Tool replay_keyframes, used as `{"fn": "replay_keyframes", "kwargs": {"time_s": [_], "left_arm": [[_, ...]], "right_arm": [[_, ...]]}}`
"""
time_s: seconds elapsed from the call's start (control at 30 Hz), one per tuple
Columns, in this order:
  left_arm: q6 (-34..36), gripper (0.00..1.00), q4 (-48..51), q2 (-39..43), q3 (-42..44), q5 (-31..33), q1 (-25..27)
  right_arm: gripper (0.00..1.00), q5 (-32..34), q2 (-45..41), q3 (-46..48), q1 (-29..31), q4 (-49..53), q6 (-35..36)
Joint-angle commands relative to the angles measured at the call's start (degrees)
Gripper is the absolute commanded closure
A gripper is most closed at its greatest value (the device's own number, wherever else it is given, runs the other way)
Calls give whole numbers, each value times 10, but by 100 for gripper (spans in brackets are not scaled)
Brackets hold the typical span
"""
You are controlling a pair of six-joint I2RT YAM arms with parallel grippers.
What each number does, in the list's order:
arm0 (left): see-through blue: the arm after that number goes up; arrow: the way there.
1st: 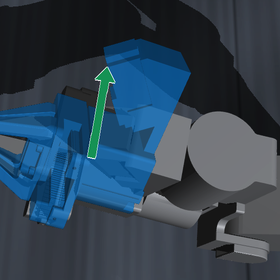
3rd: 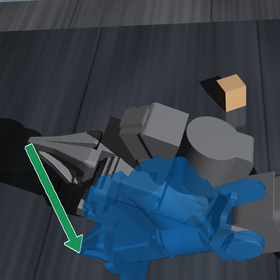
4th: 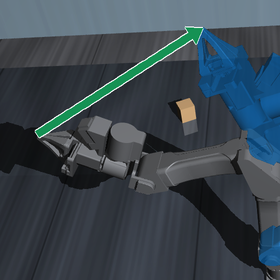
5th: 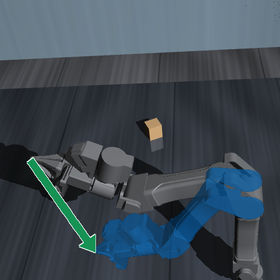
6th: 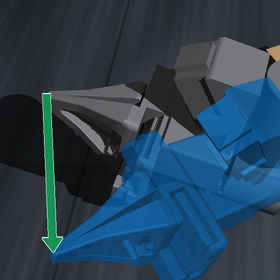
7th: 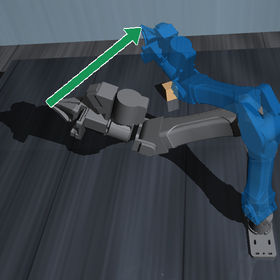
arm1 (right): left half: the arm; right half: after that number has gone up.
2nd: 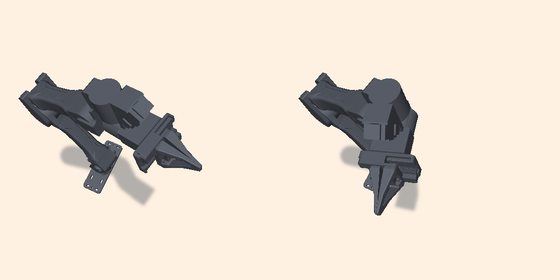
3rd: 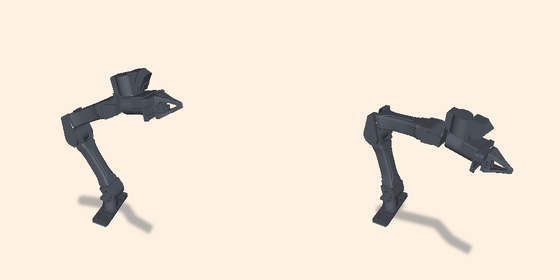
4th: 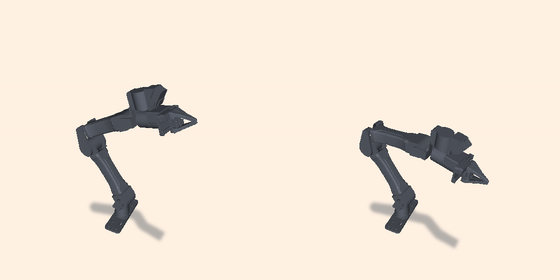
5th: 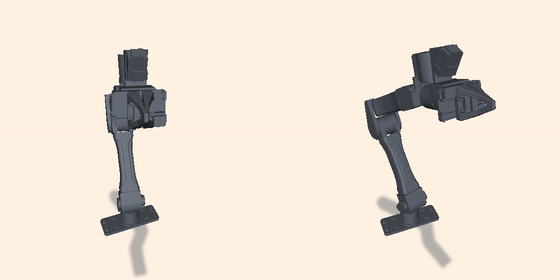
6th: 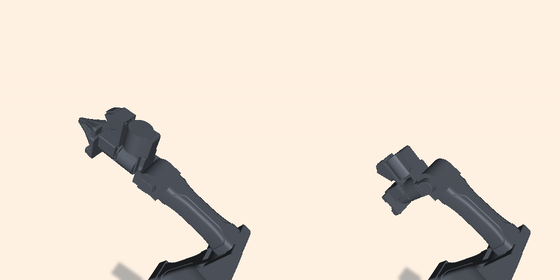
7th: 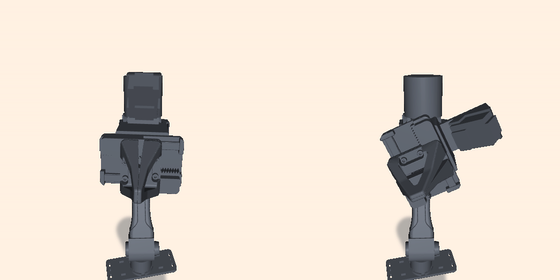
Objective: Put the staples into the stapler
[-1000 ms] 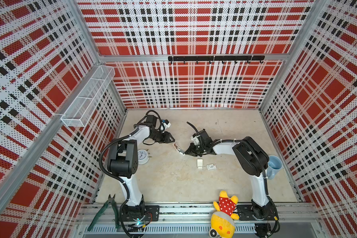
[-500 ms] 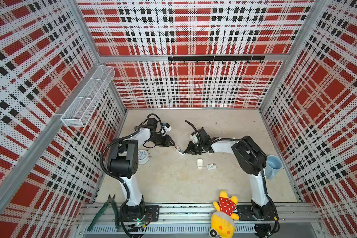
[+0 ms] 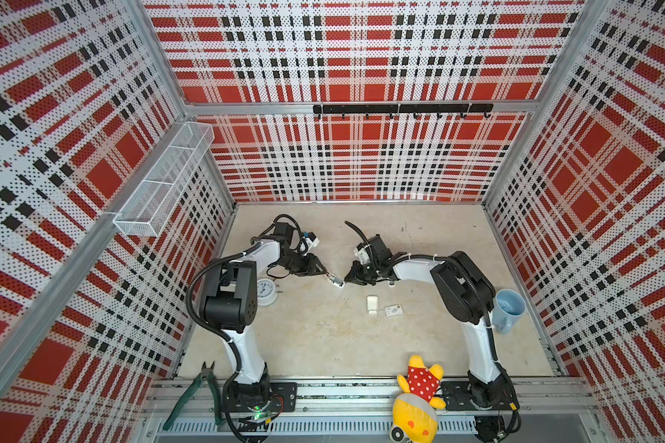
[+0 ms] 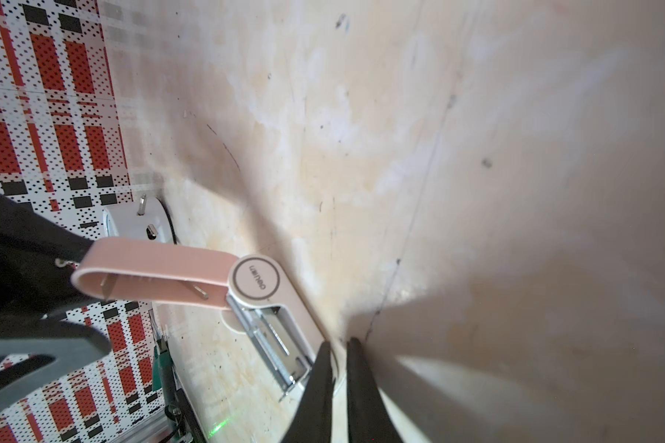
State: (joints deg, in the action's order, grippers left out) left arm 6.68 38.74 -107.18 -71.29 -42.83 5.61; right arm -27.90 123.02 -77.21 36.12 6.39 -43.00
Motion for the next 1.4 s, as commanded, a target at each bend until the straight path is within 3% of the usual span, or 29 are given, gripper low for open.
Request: {"fn": "replay_keyframes", "kwargs": {"time_s": [0.0,0.37,0.7,1.37], "left_arm": [[6,58,11,41,-11,-20,-8],[-25,56,-23,-11,-65,0,-12],[-25,62,-25,-34,-62,-11,-9],[-23,65,-25,-33,-52,-20,-7]], "right_arm": [[87,27,-27,21,-5,-6,7],[87,0,-77,117,4,-80,-50],[86,-6,-59,115,20,-122,-83],[85,-9,-28,93,32,-148,-104]]}}
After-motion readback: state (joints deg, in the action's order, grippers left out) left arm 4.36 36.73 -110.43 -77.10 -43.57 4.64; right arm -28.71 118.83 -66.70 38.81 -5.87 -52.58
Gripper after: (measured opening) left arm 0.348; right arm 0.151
